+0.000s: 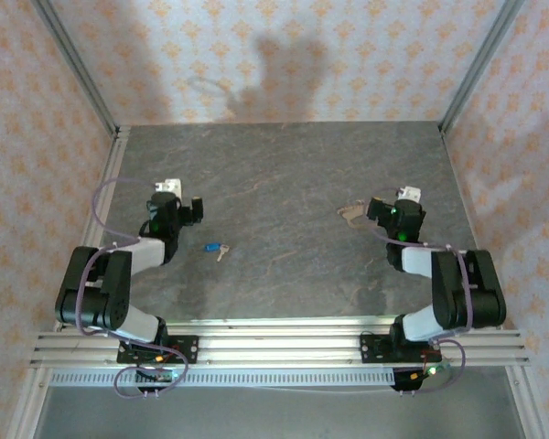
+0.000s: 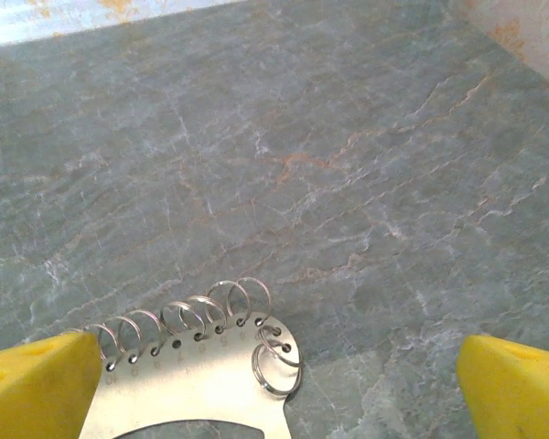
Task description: Put the keys on the keyring
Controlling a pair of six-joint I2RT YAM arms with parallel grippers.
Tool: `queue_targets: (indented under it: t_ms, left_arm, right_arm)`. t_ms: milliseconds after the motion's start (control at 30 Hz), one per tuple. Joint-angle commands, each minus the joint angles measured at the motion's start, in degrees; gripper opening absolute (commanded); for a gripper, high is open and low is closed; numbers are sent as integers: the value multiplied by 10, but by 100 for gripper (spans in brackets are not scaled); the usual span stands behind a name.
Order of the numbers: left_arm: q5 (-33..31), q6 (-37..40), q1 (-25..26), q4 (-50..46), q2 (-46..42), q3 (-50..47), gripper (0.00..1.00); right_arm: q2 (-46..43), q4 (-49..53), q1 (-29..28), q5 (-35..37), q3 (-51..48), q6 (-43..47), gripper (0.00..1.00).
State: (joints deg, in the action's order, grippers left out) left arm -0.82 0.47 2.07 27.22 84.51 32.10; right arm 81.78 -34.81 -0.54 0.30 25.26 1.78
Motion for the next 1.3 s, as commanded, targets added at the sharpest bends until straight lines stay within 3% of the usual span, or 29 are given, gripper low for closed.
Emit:
queue_targets:
  t_ms: [0,133,267,367,433,600,767,1267]
  left_arm:
    - [-3,-18,-7,-179,-40,98,96]
    - [1,-86,-5,-284,-72,159,95]
    - [24,-150,19,-376,-104,207,95]
    - [30,-183,62,-424,-125,223,95]
    - [34,-204,99,-444,-140,225,95]
    - [26,-248,174,-463,-179,201,95]
    - [15,-275,216,-446,-204,166,95]
    - [29,-307,233,-422,-191,146,95]
  right_arm:
    - [-83,169,2,26,83,-45,99]
    - [-122,375,5,75,179,-223,100]
    - [-111,463,4,-62,236,-227,100]
    - [-82,512,-2,-156,262,-223,87]
    - [-52,553,-12,-173,280,-226,82]
    - [-1,574,-46,-187,286,-240,76]
    - [46,579,-78,-168,296,-254,73]
    - [181,575,-107,-136,369,-265,72]
